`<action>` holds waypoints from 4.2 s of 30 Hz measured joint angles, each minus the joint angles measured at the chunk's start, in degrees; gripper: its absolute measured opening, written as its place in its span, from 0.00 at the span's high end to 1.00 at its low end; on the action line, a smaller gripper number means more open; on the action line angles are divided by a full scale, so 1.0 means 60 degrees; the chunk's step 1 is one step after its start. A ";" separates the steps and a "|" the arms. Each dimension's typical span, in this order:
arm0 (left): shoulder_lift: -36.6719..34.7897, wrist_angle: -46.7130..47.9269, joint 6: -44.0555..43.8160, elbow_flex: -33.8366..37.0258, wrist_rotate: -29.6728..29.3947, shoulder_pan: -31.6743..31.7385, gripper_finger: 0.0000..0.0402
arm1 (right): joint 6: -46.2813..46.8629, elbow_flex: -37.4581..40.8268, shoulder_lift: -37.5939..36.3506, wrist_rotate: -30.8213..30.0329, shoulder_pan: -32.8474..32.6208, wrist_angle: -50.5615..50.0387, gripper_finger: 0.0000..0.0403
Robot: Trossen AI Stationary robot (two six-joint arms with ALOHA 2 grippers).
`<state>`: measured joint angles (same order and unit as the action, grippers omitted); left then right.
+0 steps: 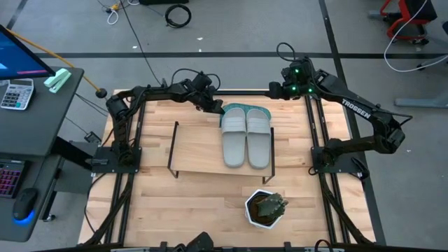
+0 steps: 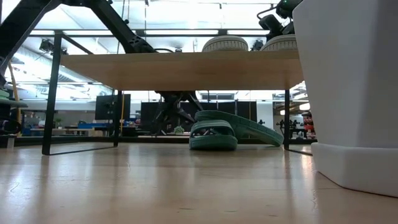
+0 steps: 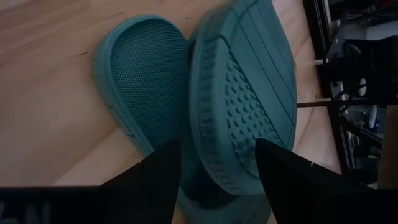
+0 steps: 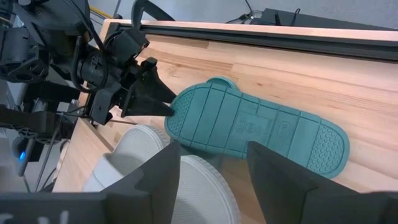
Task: Pick and place slides into the shelf
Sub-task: Put the right green slipper on the shelf
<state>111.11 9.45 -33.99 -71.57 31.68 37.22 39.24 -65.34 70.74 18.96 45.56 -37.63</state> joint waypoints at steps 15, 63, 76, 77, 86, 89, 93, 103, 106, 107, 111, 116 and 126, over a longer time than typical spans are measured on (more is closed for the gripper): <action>0.0736 -0.0358 0.0342 0.0004 -0.0299 -0.0027 0.88 | 0.0004 -0.0003 0.0000 0.0000 0.0004 0.0007 0.52; 0.0721 -0.1107 -0.0958 -0.0255 0.1836 0.0650 0.38 | 0.0546 -0.0004 0.0000 0.0197 0.0001 0.0000 0.52; 0.1115 -0.0990 -0.0724 -0.0262 0.1393 0.0270 0.39 | 0.0550 -0.0004 0.0000 0.0249 -0.0015 -0.0003 0.52; 0.1111 -0.1041 -0.0659 -0.0270 0.1383 0.0292 0.39 | 0.0550 -0.0004 0.0000 0.0260 -0.0024 0.0004 0.52; 0.1111 -0.1463 -0.0553 -0.0266 0.1223 0.0318 0.65 | 0.0546 -0.0003 0.0004 0.0226 -0.0252 0.0000 0.52; 0.1111 -0.1640 -0.0281 -0.0266 0.1229 0.0322 0.83 | 0.0543 0.0000 0.0004 0.0219 -0.0255 0.0000 0.52; 0.1111 -0.1924 -0.0217 -0.0266 0.1217 0.0304 0.89 | 0.0539 -0.0003 0.0004 0.0146 -0.0251 0.0001 0.52; 0.0923 -0.2078 -0.0368 -0.0248 0.1303 0.0769 0.89 | 0.0499 -0.0004 0.0004 0.0140 -0.0251 0.0002 0.52; 0.0739 -0.2242 -0.0482 -0.0248 0.1300 0.1073 0.89 | 0.0444 -0.0004 0.0004 0.0135 -0.0251 0.0004 0.52; 0.0662 -0.2310 -0.0502 -0.0248 0.1298 0.1186 0.89 | 0.0439 0.0000 0.0004 0.0133 -0.0251 0.0002 0.52; 0.0314 -0.2604 -0.0816 -0.0248 0.1474 0.1701 0.89 | 0.0424 -0.0001 0.0004 0.0120 -0.0251 0.0004 0.52; -0.0291 -0.2711 -0.0965 -0.0248 0.1661 0.2346 0.89 | 0.0255 -0.0001 0.0004 0.0084 -0.0248 0.0016 0.52; -0.2173 -0.3538 -0.0871 -0.0248 0.2090 0.3414 0.90 | -0.0107 -0.0002 0.0004 -0.0117 -0.0244 0.0225 0.52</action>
<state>98.07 -11.77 -39.21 -73.06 44.22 57.71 38.60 -65.35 70.76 18.26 44.10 -36.27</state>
